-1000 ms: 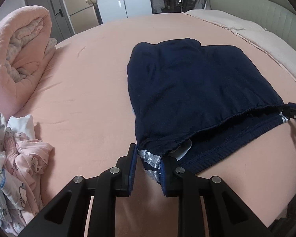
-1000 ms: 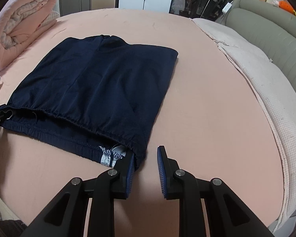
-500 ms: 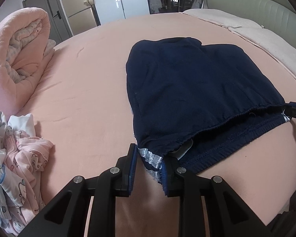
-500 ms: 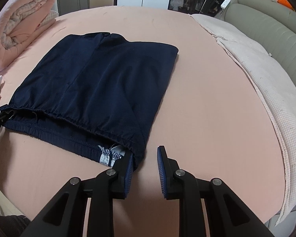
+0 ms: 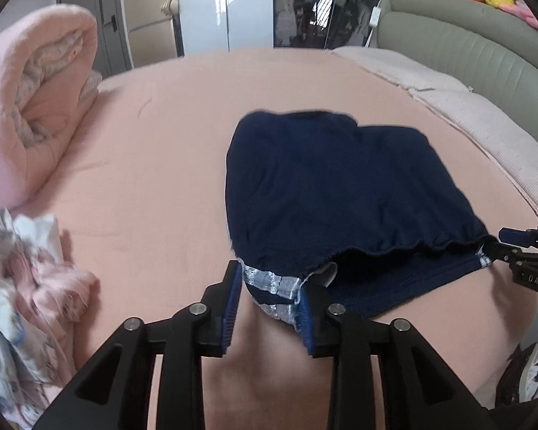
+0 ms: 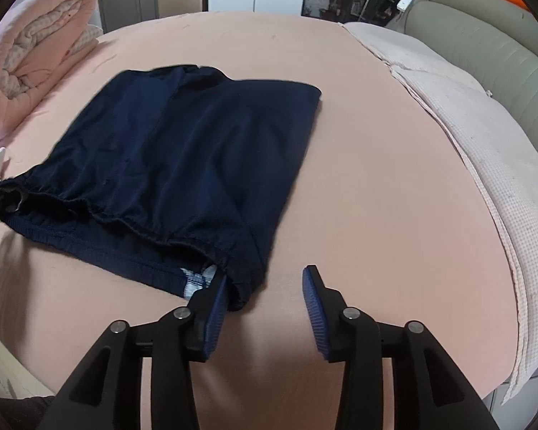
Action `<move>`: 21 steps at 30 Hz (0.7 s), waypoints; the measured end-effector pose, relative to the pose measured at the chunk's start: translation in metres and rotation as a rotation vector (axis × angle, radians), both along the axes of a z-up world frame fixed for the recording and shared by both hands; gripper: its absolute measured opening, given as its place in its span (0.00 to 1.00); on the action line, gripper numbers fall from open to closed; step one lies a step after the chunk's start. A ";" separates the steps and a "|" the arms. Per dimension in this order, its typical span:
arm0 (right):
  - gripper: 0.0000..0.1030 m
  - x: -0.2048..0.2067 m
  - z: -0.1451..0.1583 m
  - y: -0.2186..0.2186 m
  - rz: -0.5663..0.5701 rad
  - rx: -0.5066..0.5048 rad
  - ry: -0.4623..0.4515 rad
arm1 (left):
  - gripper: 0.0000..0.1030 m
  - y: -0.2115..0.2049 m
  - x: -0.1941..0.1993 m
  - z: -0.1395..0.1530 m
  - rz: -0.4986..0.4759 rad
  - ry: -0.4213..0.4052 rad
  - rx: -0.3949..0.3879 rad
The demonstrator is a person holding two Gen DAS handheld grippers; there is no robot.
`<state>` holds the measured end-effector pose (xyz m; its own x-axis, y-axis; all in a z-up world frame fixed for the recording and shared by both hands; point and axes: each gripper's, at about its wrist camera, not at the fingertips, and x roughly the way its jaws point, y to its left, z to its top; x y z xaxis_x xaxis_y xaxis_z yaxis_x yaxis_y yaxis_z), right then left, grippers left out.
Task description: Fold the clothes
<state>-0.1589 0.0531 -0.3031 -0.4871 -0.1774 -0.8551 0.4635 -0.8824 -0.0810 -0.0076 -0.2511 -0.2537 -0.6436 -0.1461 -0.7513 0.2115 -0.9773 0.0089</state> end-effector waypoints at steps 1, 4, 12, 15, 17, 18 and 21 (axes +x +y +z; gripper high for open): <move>0.50 0.001 0.002 -0.001 0.005 -0.007 0.004 | 0.43 0.000 0.000 0.003 -0.002 0.006 -0.004; 0.61 0.006 0.012 -0.003 0.018 -0.019 0.031 | 0.68 0.003 0.001 0.013 -0.012 0.027 -0.015; 0.67 0.008 0.031 -0.006 0.034 -0.056 0.050 | 0.76 0.012 0.007 0.031 -0.032 0.063 -0.073; 0.68 0.006 0.033 -0.005 0.031 -0.066 0.050 | 0.76 0.018 0.002 0.031 -0.050 0.060 -0.093; 0.68 0.004 0.035 -0.004 0.029 -0.072 0.049 | 0.76 0.022 -0.003 0.030 -0.062 0.052 -0.112; 0.68 0.003 0.035 -0.003 0.027 -0.069 0.051 | 0.76 0.024 -0.006 0.029 -0.069 0.045 -0.123; 0.68 -0.005 0.036 -0.002 0.028 -0.068 0.051 | 0.76 0.032 -0.014 0.026 -0.100 0.030 -0.157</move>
<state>-0.1635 0.0507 -0.2671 -0.5236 -0.2484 -0.8149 0.4847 -0.8735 -0.0452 -0.0217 -0.2187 -0.2274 -0.6827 -0.1937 -0.7046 0.1155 -0.9807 0.1576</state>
